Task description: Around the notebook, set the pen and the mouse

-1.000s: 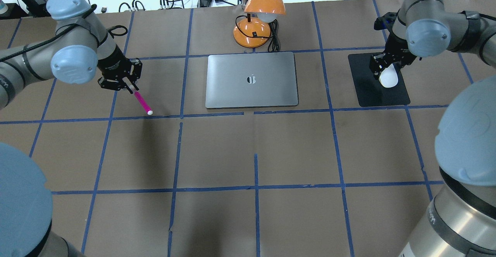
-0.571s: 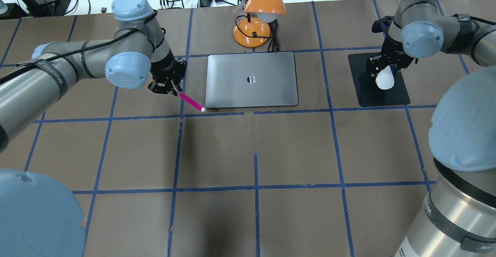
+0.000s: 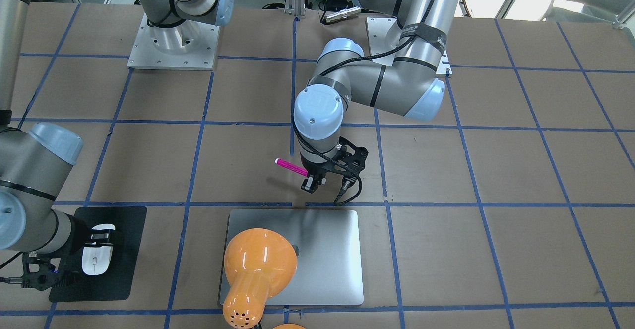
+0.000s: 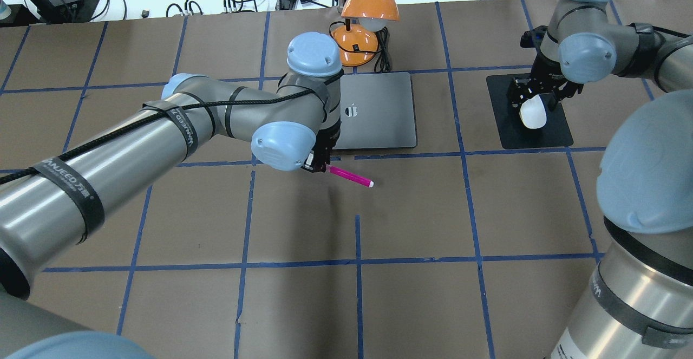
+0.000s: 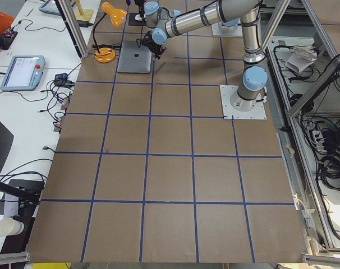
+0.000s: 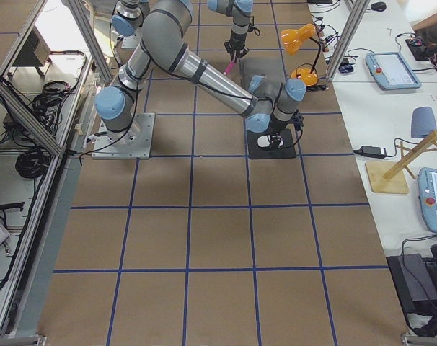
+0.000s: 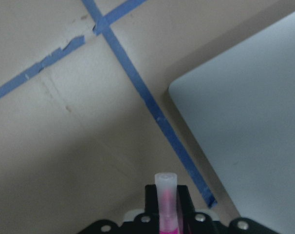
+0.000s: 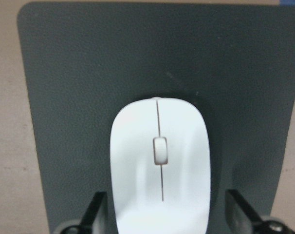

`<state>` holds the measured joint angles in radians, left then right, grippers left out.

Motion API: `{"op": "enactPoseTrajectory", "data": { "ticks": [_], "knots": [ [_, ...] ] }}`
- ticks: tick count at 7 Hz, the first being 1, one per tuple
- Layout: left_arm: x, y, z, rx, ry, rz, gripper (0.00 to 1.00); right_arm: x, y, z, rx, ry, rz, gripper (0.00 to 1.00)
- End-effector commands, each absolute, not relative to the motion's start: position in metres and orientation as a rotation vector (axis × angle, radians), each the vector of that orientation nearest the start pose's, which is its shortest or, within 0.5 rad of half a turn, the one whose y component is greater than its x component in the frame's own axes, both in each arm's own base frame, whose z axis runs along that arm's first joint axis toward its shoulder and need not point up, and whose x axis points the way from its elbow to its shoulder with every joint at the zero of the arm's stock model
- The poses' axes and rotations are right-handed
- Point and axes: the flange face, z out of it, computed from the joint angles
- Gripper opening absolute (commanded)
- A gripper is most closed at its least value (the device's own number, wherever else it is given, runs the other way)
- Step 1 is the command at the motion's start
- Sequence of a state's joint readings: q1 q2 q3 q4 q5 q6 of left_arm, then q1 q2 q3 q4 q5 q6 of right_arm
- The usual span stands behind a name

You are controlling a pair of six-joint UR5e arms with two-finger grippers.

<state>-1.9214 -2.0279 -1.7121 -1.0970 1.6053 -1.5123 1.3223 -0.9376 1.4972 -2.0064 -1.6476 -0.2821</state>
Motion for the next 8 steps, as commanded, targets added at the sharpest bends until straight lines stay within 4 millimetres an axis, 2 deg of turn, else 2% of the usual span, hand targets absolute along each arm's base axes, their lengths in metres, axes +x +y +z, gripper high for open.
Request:
{"op": "enactPoseTrajectory", "data": {
  "ticks": [1,2,3,4,5,6,7,8],
  "knots": [
    [-0.348,-0.498,0.177,-1.774,2.423,0.155,0.0,-0.042,-0.684,0.203,-0.066,3.179,0.212,1.0],
    [-0.354,-0.494,0.176,-1.753,2.438,0.154,0.0,-0.033,-0.679,0.249,-0.078,3.177,0.217,1.0],
    [-0.353,-0.488,0.188,-1.722,2.459,0.133,0.04,-0.025,-0.675,0.285,-0.093,3.168,0.246,1.0],
    [-0.348,-0.49,0.189,-1.641,2.489,0.081,0.39,0.001,-0.67,0.313,-0.147,3.173,0.237,1.0],
    [-0.346,-0.493,0.194,-1.628,2.496,0.027,0.99,0.025,-0.662,0.338,-0.188,3.184,0.202,1.0],
    [-0.345,-0.494,0.193,-1.626,2.494,0.026,1.0,0.035,-0.647,0.347,-0.211,3.164,0.279,1.0],
    [-0.341,-0.5,0.206,-1.617,2.516,0.009,1.0,0.042,-0.639,0.373,-0.222,3.171,0.237,1.0],
    [-0.33,-0.508,0.238,-1.387,2.675,-0.027,1.0,0.065,-0.619,0.407,-0.275,3.176,0.203,1.0]
  ]
}}
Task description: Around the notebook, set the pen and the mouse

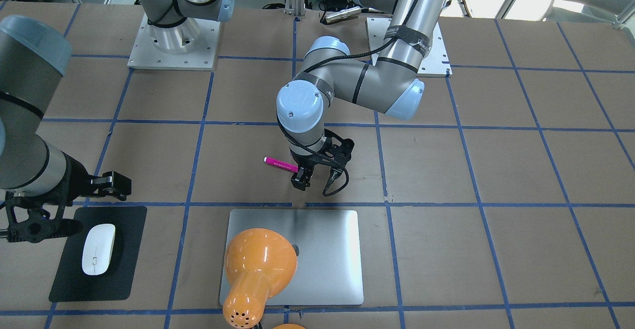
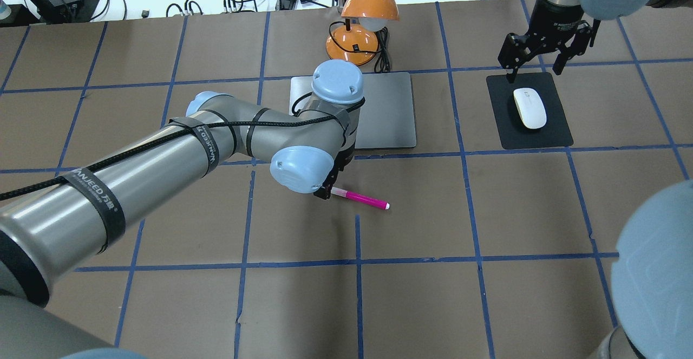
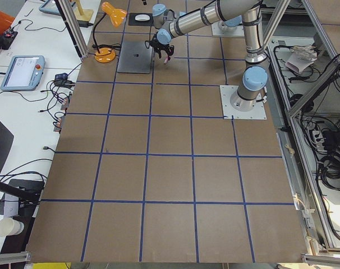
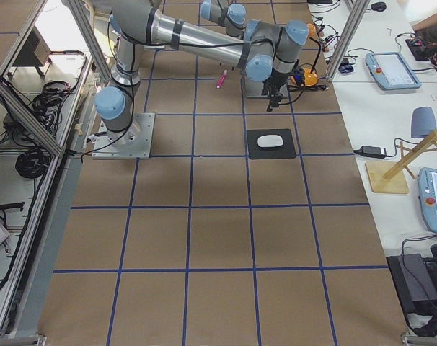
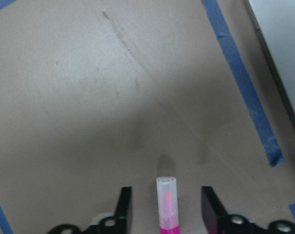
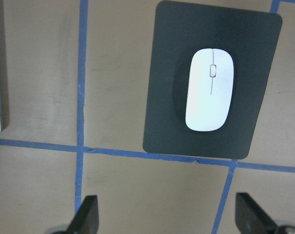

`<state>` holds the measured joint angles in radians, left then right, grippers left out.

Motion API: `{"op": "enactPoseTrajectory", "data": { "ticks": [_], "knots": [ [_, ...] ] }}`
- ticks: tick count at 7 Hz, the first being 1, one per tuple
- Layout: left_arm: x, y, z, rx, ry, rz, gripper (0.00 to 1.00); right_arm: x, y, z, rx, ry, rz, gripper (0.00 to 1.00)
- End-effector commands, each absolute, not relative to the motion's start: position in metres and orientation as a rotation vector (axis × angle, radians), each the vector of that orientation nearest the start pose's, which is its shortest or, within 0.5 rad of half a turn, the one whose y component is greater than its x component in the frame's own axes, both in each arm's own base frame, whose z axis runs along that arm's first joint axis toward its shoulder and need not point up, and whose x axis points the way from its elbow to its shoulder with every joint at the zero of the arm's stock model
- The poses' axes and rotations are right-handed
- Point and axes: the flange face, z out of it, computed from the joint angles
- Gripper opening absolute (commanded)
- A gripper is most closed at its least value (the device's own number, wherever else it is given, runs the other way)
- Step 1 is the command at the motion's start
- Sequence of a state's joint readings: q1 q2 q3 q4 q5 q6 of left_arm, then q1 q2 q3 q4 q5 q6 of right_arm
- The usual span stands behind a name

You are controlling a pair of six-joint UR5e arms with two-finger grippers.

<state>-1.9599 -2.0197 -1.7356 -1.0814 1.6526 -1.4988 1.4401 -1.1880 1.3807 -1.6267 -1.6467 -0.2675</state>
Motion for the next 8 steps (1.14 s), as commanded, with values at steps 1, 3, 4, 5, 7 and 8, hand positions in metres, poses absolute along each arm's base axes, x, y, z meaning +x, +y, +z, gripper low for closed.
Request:
{"op": "enactPoseTrajectory", "data": {
  "ticks": [1,3,4,5,7,8],
  "knots": [
    [-0.3,-0.524,0.293,-1.197,2.739,0.017,1.0,0.091,-0.589,0.44,-0.334,3.176,0.196,1.0],
    [-0.217,-0.554,0.408,-0.756,2.865,0.175,0.98,0.122,-0.558,0.487,-0.289,3.178,0.115,1.0],
    [-0.183,-0.562,0.443,-0.661,2.917,0.16,0.98,0.137,-0.537,0.51,-0.307,3.135,0.06,1.0],
    [-0.156,-0.565,0.465,-0.51,2.977,0.125,0.98,0.143,-0.523,0.531,-0.317,3.121,-0.002,1.0],
    [-0.136,-0.562,0.484,-0.256,3.033,0.081,0.98,0.144,-0.52,0.529,-0.222,3.122,-0.008,1.0],
    [-0.139,-0.565,0.489,-0.244,3.092,0.038,0.98,0.145,-0.533,0.507,-0.038,3.127,0.048,1.0]
  ]
}}
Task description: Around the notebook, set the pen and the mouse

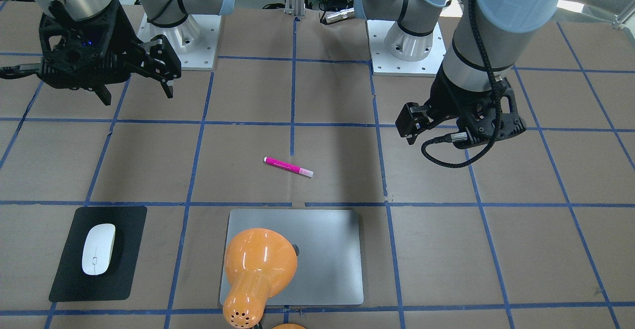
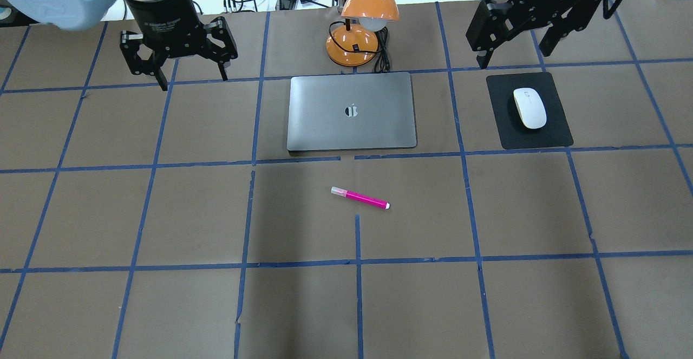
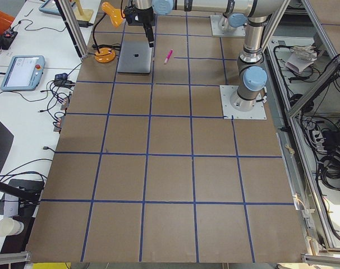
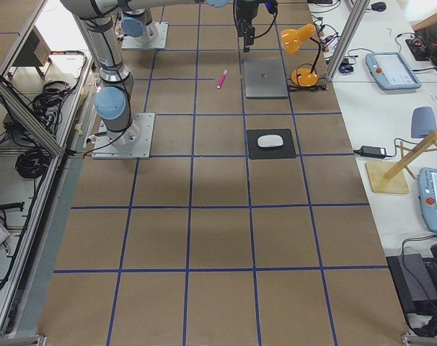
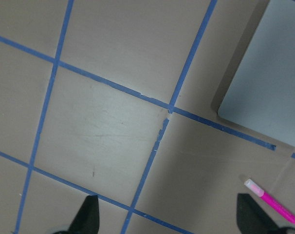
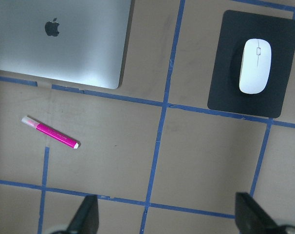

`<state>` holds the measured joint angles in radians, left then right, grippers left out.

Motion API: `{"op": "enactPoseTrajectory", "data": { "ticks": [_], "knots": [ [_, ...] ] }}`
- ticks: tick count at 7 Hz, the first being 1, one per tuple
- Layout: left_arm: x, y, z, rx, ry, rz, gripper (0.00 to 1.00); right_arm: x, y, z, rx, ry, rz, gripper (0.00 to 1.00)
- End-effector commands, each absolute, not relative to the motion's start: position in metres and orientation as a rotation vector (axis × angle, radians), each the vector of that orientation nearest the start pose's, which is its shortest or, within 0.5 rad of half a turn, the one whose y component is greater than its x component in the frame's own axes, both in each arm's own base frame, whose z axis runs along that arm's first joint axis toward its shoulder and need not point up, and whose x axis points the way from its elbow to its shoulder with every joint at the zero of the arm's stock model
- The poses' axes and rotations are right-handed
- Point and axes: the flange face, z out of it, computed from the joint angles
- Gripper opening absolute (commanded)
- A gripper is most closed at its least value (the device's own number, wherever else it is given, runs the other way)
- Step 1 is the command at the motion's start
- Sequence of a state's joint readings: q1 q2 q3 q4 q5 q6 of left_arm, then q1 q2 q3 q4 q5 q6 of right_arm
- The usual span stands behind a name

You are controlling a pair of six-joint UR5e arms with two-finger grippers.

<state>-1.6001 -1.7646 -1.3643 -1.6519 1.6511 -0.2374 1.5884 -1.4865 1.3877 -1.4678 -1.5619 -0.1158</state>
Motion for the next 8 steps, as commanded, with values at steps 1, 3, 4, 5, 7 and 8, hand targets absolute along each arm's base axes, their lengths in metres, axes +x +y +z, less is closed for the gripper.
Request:
{"op": "enactPoseTrajectory", "data": {
  "ticks": [1,3,4,5,7,8],
  "knots": [
    [-0.143,-0.567,0.49,-0.264,3.099,0.002,1.0,0.144,-0.531,0.503,0.017,3.13,0.056,1.0],
    [-0.147,-0.571,0.484,-0.379,3.099,-0.021,1.0,0.144,-0.537,0.501,0.007,3.112,-0.01,1.0],
    [-0.146,-0.567,0.487,-0.369,3.087,-0.032,1.0,0.144,-0.537,0.499,0.009,3.111,-0.011,1.0],
    [-0.144,-0.569,0.49,-0.377,3.09,-0.045,1.0,0.144,-0.538,0.499,0.007,3.111,-0.018,1.0],
    [-0.144,-0.573,0.494,-0.378,3.093,-0.109,1.0,0.144,-0.538,0.499,0.007,3.109,-0.021,1.0],
    [-0.145,-0.575,0.495,-0.384,3.099,-0.127,1.0,0.144,-0.538,0.499,0.009,3.109,-0.021,1.0]
  ]
}}
